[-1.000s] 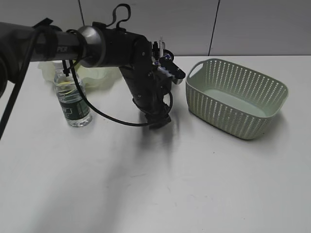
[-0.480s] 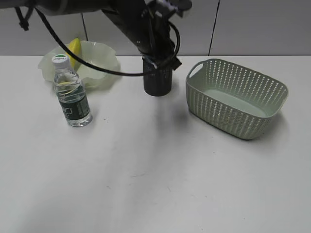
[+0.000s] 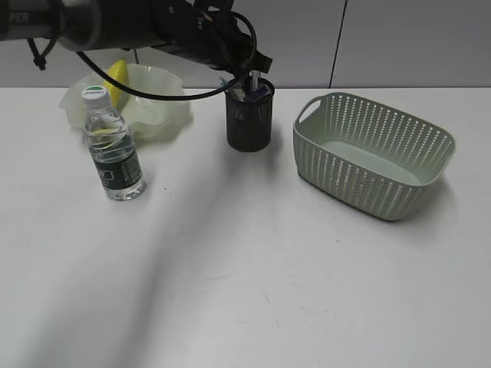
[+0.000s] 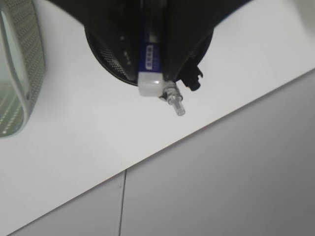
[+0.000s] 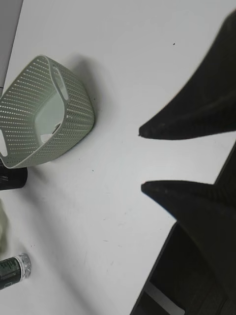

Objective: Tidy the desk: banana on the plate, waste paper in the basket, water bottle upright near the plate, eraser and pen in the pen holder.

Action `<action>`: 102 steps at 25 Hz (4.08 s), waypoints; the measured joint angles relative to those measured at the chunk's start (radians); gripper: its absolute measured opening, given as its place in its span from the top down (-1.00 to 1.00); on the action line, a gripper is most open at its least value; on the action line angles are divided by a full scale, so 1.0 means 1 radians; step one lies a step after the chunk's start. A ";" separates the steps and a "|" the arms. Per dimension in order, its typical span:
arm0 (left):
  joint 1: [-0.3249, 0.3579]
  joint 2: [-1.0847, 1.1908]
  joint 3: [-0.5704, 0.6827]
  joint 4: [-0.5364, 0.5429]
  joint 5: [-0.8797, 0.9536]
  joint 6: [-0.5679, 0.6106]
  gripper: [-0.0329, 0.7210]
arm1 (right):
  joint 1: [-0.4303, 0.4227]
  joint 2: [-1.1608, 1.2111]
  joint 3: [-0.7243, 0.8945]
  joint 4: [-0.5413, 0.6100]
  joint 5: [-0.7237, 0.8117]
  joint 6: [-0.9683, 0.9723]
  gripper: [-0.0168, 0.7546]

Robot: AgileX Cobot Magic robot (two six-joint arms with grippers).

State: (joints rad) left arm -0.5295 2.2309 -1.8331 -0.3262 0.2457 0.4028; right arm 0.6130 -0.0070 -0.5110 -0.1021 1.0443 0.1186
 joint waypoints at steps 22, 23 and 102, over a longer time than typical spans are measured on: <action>0.005 -0.293 0.000 0.075 0.320 -0.008 -0.17 | 0.000 0.000 0.000 0.000 0.000 0.000 0.33; 0.005 -0.329 0.000 0.107 0.383 -0.028 -0.17 | 0.000 0.000 0.000 0.000 0.000 0.000 0.33; 0.005 -2.108 1.295 0.311 0.811 -0.453 0.16 | -0.440 1.763 -0.669 0.053 -0.429 0.090 0.33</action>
State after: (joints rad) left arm -0.5241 0.1231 -0.5376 -0.0156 1.0567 -0.0497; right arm 0.1730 1.7558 -1.1802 -0.0487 0.6155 0.2090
